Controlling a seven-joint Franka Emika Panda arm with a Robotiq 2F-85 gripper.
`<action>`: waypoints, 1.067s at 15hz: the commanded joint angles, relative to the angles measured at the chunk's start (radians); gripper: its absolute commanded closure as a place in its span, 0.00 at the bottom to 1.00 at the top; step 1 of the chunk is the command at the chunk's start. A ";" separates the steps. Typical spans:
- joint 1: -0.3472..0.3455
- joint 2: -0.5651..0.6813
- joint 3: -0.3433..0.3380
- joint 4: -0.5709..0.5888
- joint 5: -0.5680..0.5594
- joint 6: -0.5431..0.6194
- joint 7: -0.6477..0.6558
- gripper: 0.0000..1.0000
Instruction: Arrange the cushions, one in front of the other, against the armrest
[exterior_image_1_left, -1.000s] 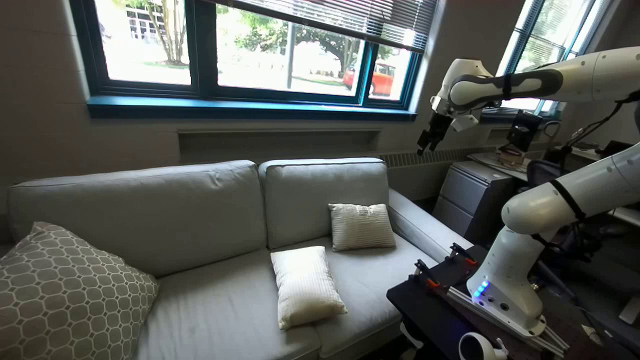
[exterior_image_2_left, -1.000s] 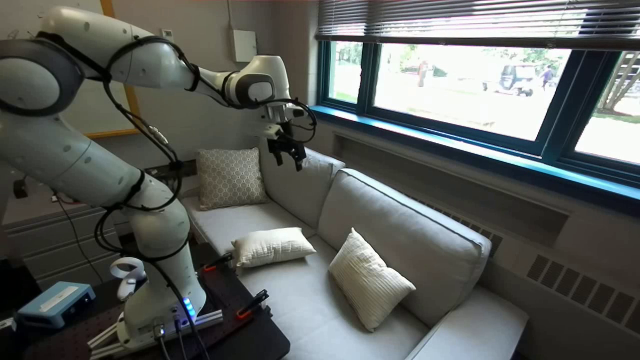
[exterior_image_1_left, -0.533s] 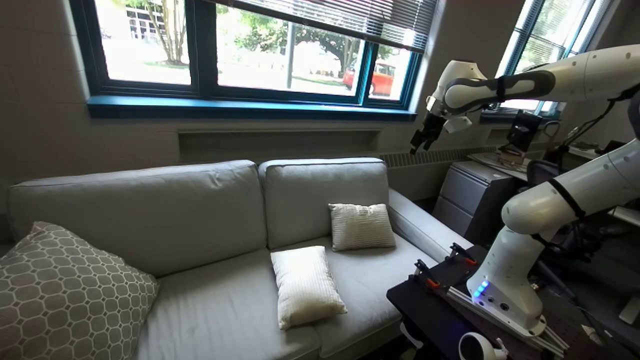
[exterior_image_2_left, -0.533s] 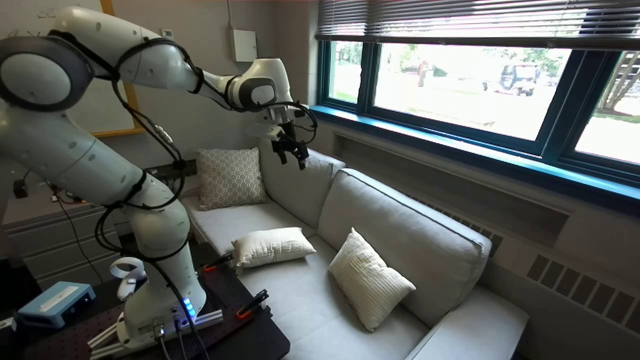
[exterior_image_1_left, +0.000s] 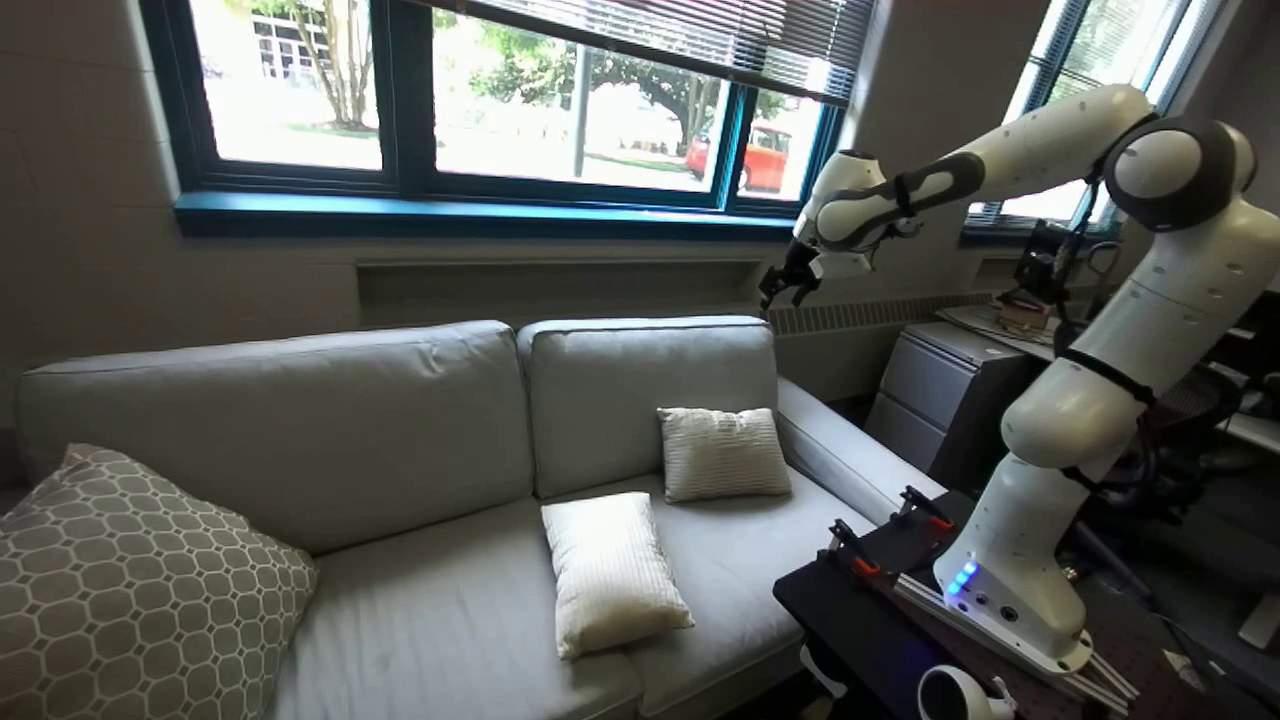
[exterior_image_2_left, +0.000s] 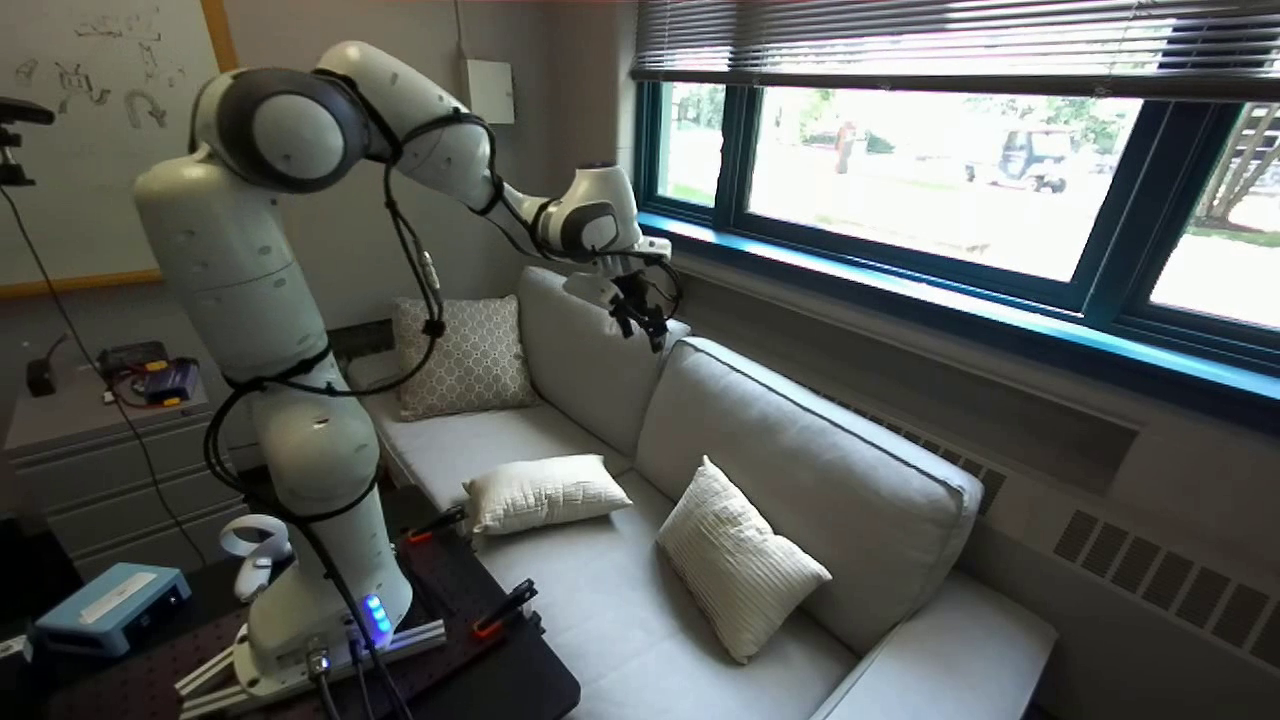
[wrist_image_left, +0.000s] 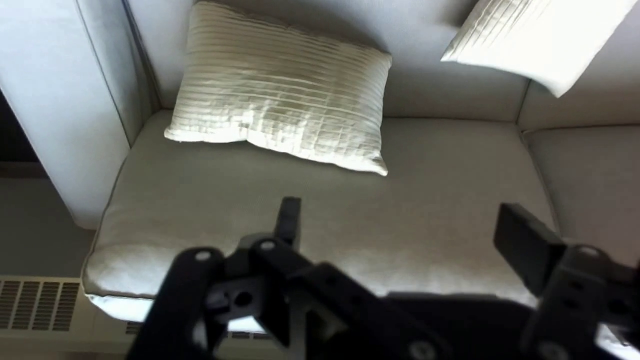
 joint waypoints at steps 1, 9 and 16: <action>-0.003 0.260 0.008 0.228 -0.120 0.034 0.110 0.00; 0.102 0.741 -0.133 0.664 -0.369 -0.164 0.048 0.00; 0.109 0.744 -0.143 0.644 -0.341 -0.133 0.061 0.00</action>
